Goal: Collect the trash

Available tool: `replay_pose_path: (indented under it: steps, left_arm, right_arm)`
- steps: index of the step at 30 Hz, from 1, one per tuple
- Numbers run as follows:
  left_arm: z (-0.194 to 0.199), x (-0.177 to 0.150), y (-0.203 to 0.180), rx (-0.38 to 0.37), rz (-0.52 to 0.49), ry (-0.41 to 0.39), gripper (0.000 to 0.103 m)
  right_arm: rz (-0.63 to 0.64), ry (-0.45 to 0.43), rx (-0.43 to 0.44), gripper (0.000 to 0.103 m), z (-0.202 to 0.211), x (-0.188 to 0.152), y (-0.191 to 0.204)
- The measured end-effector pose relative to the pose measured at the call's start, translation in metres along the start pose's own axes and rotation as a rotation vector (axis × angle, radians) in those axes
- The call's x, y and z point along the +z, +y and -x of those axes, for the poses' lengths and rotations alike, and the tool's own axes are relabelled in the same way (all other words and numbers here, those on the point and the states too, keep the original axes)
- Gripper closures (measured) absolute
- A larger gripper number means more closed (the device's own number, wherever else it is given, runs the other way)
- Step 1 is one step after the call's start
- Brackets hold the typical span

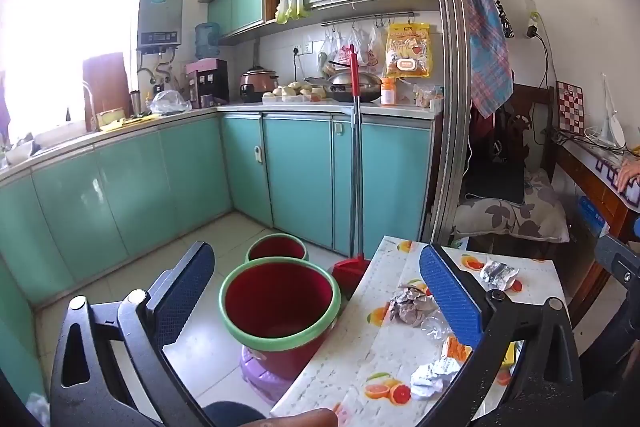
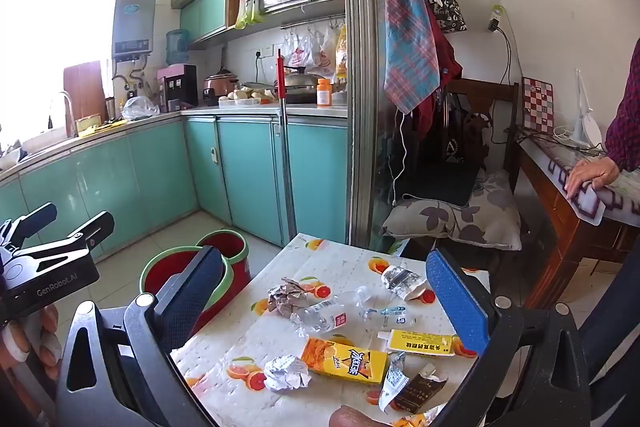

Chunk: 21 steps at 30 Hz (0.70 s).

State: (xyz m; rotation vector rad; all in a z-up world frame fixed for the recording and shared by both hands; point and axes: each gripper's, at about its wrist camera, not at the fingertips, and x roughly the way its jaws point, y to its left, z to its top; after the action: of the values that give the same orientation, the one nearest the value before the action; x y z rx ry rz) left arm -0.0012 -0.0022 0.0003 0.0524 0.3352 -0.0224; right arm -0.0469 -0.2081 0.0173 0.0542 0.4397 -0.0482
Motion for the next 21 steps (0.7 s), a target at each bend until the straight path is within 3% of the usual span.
replay_pose_path:
  steps: [2,21]
  left_arm:
    - [0.0012,-0.0004,0.0039,0.004,0.039,0.003,0.000]
    - [-0.0024,0.0013,0.0054,0.010,0.019,0.001,0.000]
  right_arm:
    - [0.001,0.002,0.000,0.000,-0.0001,0.0001,0.0001]
    - [0.002,0.004,0.001,0.000,-0.0001,0.0014,0.0035]
